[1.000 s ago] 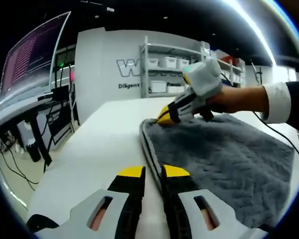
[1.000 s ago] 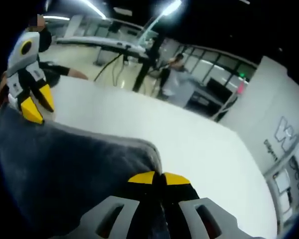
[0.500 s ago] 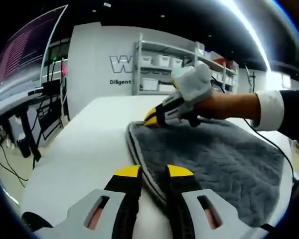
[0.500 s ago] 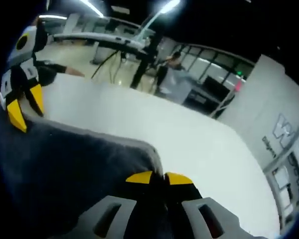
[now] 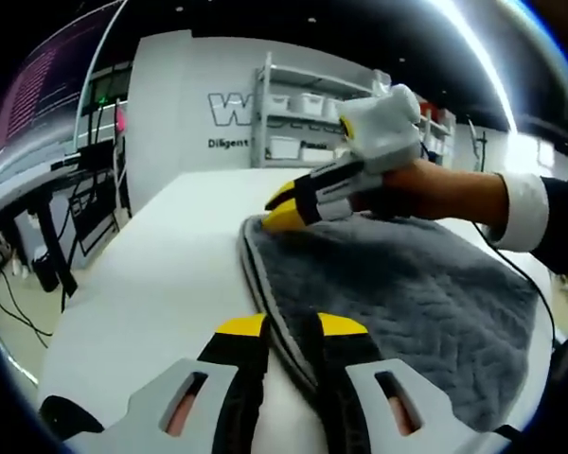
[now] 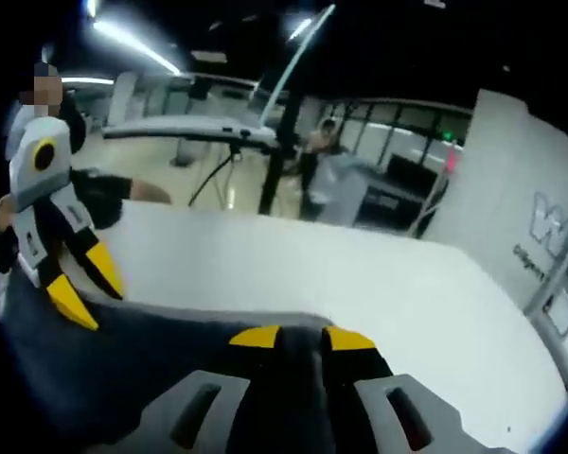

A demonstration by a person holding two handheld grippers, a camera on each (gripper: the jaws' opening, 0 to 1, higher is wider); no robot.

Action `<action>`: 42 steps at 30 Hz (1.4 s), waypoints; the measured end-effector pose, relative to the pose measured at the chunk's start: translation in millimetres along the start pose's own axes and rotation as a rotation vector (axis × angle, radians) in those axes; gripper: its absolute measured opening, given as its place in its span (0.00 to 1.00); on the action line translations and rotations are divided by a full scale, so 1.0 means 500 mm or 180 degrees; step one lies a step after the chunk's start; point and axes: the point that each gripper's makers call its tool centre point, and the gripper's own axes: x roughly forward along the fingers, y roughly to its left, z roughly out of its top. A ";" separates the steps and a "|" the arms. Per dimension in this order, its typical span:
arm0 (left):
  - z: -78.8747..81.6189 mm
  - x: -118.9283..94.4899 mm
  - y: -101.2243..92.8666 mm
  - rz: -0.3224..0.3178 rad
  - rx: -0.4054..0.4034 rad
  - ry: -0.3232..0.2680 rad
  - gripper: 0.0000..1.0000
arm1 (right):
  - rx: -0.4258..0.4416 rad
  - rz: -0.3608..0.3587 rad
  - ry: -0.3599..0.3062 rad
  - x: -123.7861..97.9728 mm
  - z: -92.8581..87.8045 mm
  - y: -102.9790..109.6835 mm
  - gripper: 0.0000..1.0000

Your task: Open the folded towel by lifting each exposed corner and separating the folded layers until the towel lies flat within the target outline without major curled edges

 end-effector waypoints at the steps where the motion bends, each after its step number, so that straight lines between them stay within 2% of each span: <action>1: -0.001 -0.001 -0.001 -0.0004 -0.0002 0.0011 0.18 | 0.0036 0.0023 0.0015 -0.001 0.000 0.005 0.13; 6: -0.002 -0.001 -0.002 -0.0006 0.0003 0.0032 0.15 | 0.0309 0.0220 0.0078 -0.005 -0.004 0.041 0.13; 12: -0.001 -0.002 -0.004 0.0003 0.0034 0.0022 0.12 | 0.0560 0.0308 0.0103 -0.010 -0.005 0.062 0.14; 20: 0.009 -0.009 -0.009 0.0018 0.0090 -0.0013 0.06 | 0.0723 0.0264 0.0095 -0.014 0.001 0.060 0.16; 33: 0.018 -0.012 -0.030 -0.0066 0.0122 -0.0033 0.03 | 0.0765 0.0284 0.0112 -0.032 0.000 0.084 0.18; 37: 0.020 -0.013 -0.032 -0.0071 0.0128 -0.0037 0.03 | 0.0975 0.0322 0.0059 -0.037 0.009 0.094 0.19; 42: 0.025 -0.013 -0.042 -0.0091 0.0147 -0.0043 0.02 | 0.1192 0.0315 0.0006 -0.037 0.021 0.088 0.24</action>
